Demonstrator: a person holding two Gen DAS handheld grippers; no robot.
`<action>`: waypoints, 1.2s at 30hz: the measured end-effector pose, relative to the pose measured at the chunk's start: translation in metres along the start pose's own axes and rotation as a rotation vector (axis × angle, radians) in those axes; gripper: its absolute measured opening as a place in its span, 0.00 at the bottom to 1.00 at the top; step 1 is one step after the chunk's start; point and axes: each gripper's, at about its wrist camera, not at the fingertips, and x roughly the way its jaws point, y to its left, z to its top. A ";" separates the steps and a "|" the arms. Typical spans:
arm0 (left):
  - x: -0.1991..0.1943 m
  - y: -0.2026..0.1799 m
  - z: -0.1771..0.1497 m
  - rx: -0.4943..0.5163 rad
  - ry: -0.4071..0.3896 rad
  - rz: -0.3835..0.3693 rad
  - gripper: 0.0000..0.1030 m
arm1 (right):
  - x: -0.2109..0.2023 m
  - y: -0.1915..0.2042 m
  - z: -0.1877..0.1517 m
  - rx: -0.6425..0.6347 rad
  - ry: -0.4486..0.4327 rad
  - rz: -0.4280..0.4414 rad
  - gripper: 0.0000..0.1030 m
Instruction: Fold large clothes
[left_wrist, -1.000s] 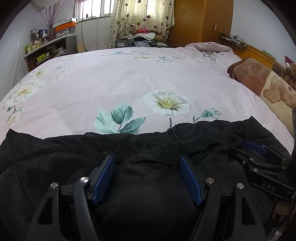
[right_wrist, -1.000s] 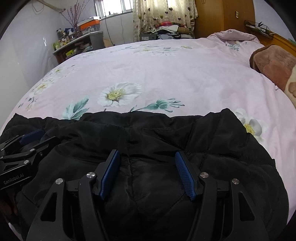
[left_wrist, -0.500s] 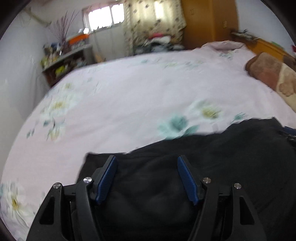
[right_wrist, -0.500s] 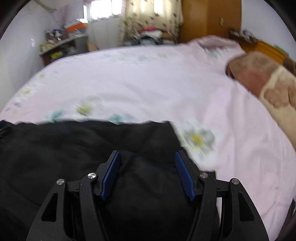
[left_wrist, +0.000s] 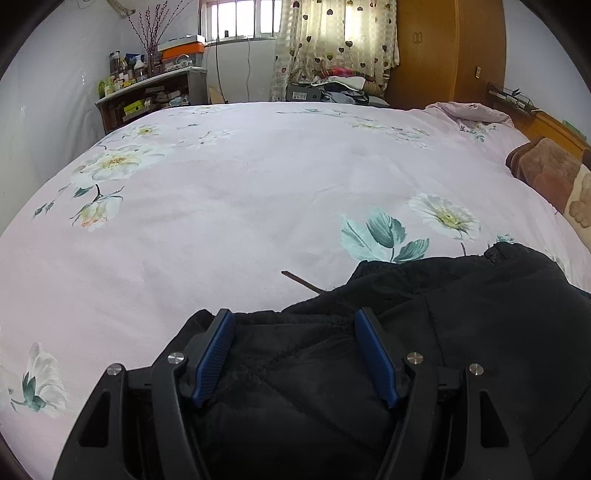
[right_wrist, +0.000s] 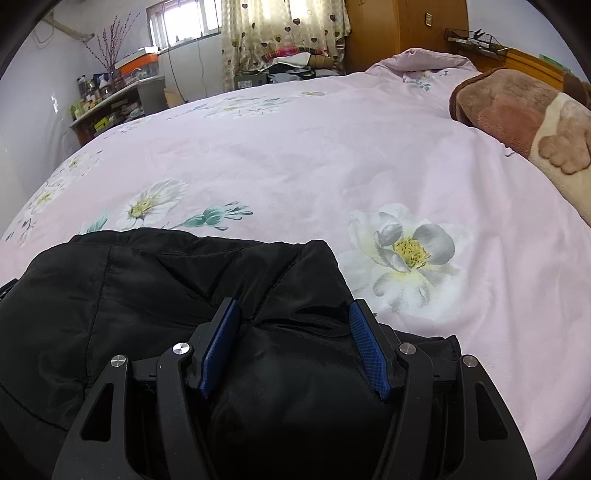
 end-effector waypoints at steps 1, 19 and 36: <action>0.000 0.000 0.000 -0.001 -0.001 0.000 0.69 | 0.001 0.000 0.000 0.001 0.001 0.001 0.60; -0.019 -0.001 0.022 0.018 0.071 0.002 0.64 | -0.005 0.000 0.018 -0.016 0.083 -0.018 0.60; -0.099 0.050 -0.052 -0.099 0.073 -0.002 0.60 | -0.088 -0.016 -0.035 -0.003 0.103 0.019 0.09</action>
